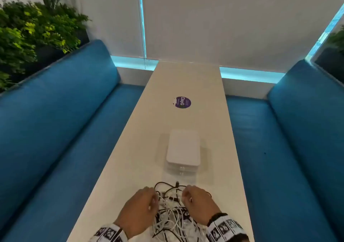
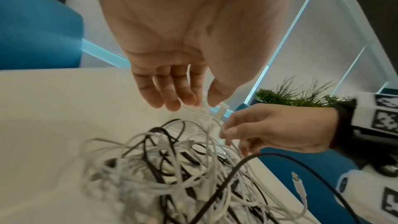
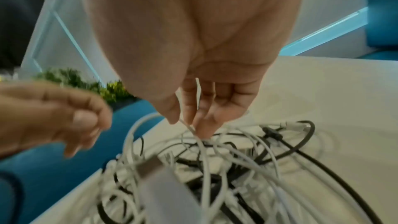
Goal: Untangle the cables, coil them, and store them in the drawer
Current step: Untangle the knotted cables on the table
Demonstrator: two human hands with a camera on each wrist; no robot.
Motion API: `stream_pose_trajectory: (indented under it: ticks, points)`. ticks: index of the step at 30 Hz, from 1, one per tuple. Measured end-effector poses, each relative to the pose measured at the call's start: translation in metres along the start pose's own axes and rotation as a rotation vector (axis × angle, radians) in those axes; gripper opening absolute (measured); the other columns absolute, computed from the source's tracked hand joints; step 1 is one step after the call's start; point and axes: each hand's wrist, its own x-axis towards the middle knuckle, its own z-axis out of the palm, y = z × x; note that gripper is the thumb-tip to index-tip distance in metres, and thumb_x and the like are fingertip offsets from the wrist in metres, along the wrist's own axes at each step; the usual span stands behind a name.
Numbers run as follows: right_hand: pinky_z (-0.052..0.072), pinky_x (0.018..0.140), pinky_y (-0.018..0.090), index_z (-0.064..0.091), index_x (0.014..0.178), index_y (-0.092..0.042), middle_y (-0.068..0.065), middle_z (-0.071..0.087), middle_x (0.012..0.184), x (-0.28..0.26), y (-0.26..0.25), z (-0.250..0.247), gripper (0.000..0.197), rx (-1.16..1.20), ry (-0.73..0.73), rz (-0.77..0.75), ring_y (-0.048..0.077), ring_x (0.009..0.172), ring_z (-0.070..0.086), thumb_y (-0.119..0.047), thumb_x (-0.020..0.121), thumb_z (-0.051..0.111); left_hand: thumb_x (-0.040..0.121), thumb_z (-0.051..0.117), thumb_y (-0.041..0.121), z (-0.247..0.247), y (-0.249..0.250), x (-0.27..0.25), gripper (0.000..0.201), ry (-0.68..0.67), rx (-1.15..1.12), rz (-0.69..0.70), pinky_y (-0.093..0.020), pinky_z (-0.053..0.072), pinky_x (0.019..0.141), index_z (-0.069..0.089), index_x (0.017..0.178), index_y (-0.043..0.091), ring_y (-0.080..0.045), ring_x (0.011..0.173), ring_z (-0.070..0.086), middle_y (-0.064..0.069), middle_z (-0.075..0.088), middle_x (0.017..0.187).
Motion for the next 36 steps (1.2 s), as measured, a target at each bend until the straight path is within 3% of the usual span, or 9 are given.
stream_pose_trajectory:
  ticks: [5,9,12,16,20,26,31,34,36]
  points:
    - [0.045,0.085,0.034,0.056,0.118,-0.023,0.001,0.061,0.115,0.029,-0.002,0.015,0.029,-0.148,-0.021,0.080,0.024,0.108,0.058,-0.040,0.096,0.047,0.094,0.053,0.031,0.028,0.015,0.034,0.019,0.062,-0.025,0.166,-0.026,0.042,0.090,0.057,0.112,0.028,-0.009,0.103,0.044,0.014,0.047,0.107]
    - [0.041,0.071,0.033,0.063,0.101,-0.023,0.007,0.067,0.104,0.038,0.005,0.019,0.020,-0.184,-0.079,0.045,0.029,0.099,0.061,-0.038,0.094,0.050,0.091,0.053,0.035,0.041,0.008,0.043,0.032,-0.028,0.108,0.147,-0.032,0.040,0.096,0.058,0.122,0.028,-0.017,0.114,0.046,0.007,0.053,0.121]
    - [0.046,0.077,0.034,0.068,0.097,-0.023,0.004,0.069,0.101,0.039,0.005,0.013,0.020,-0.114,-0.070,0.011,0.025,0.097,0.062,-0.037,0.094,0.053,0.092,0.053,0.035,0.048,0.007,0.043,0.035,-0.073,0.197,0.144,-0.034,0.038,0.096,0.054,0.125,0.026,-0.021,0.119,0.046,0.006,0.055,0.127]
    - [0.051,0.078,0.034,0.071,0.097,-0.022,-0.003,0.065,0.082,0.034,0.000,-0.001,0.024,0.009,-0.060,-0.026,0.020,0.085,0.065,-0.042,0.094,0.058,0.094,0.052,0.038,0.042,0.007,0.043,0.025,-0.071,0.250,0.118,-0.036,0.034,0.092,0.045,0.115,0.029,-0.020,0.110,0.048,0.009,0.059,0.114]
    - [0.053,0.076,0.032,0.069,0.099,-0.026,-0.002,0.069,0.089,0.029,0.000,-0.011,0.026,0.078,-0.131,-0.031,0.016,0.082,0.066,-0.048,0.091,0.058,0.094,0.052,0.032,0.030,0.007,0.049,0.019,-0.077,0.309,0.095,-0.037,0.030,0.086,0.035,0.101,0.027,-0.024,0.099,0.053,0.009,0.056,0.092]
    - [0.043,0.071,0.026,0.068,0.096,-0.033,-0.010,0.057,0.078,0.022,0.029,-0.022,0.019,0.076,-0.264,0.042,0.008,0.075,0.056,-0.049,0.086,0.065,0.098,0.046,0.024,0.009,-0.013,0.058,0.025,-0.067,0.273,-0.061,-0.037,0.031,0.080,0.032,0.118,0.024,-0.025,0.085,0.048,0.000,0.061,0.095]
    - [0.053,0.080,0.029,0.072,0.093,-0.031,-0.003,0.070,0.089,0.017,0.048,-0.019,0.014,0.106,-0.186,0.055,0.011,0.081,0.065,-0.030,0.093,0.058,0.085,0.056,0.016,0.004,0.006,0.065,0.071,-0.179,0.354,0.054,-0.043,0.027,0.108,0.027,0.148,0.030,-0.025,0.130,0.038,0.000,0.039,0.143]
    - [0.053,0.076,0.033,0.071,0.090,-0.027,0.002,0.070,0.085,0.022,0.044,-0.015,0.015,0.146,-0.135,0.023,0.015,0.080,0.066,-0.037,0.093,0.061,0.085,0.060,0.026,0.008,0.038,0.063,0.059,-0.250,0.135,0.180,-0.038,0.022,0.111,0.042,0.141,0.035,-0.017,0.135,0.031,0.008,0.039,0.146]
    - [0.048,0.075,0.029,0.071,0.087,-0.028,-0.005,0.068,0.085,0.026,0.039,-0.013,0.011,0.170,-0.099,-0.006,0.012,0.082,0.064,-0.035,0.091,0.063,0.092,0.054,0.033,0.013,0.054,0.061,0.047,-0.300,-0.006,0.116,-0.037,0.024,0.111,0.049,0.138,0.035,-0.017,0.131,0.039,0.010,0.050,0.142]
